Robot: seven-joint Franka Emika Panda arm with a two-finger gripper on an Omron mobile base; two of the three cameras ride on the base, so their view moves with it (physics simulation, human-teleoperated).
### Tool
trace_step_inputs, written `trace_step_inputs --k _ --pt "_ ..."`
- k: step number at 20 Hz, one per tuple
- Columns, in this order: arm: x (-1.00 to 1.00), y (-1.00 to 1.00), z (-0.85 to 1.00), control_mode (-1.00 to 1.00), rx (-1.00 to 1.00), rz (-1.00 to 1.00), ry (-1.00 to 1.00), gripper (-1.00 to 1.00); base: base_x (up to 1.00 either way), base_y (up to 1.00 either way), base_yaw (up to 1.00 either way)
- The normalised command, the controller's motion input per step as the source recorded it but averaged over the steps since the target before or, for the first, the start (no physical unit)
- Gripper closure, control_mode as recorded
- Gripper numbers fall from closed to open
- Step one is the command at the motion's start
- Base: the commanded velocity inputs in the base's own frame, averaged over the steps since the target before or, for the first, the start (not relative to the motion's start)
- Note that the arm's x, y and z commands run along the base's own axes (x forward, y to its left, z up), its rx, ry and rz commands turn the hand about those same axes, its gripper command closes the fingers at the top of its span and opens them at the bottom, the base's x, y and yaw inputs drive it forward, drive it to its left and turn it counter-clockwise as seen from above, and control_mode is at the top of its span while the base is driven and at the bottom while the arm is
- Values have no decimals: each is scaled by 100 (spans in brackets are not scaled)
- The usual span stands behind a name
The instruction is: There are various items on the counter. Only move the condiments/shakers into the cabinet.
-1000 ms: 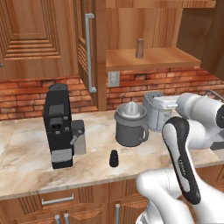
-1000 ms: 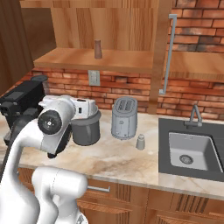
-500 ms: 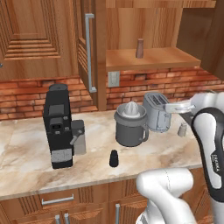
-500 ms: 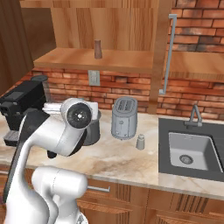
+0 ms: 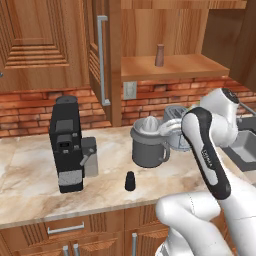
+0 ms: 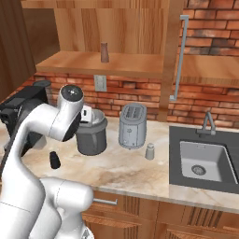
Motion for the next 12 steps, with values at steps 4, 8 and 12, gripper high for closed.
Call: trace_step_inputs --k 4,8,12 --pt "0 72 -60 -100 -27 3 52 -100 0 0 0" --pt "0 14 -28 -100 -8 0 6 -100 0 0 0" --pt "-11 38 -63 -100 -10 0 0 -100 0 0 0"
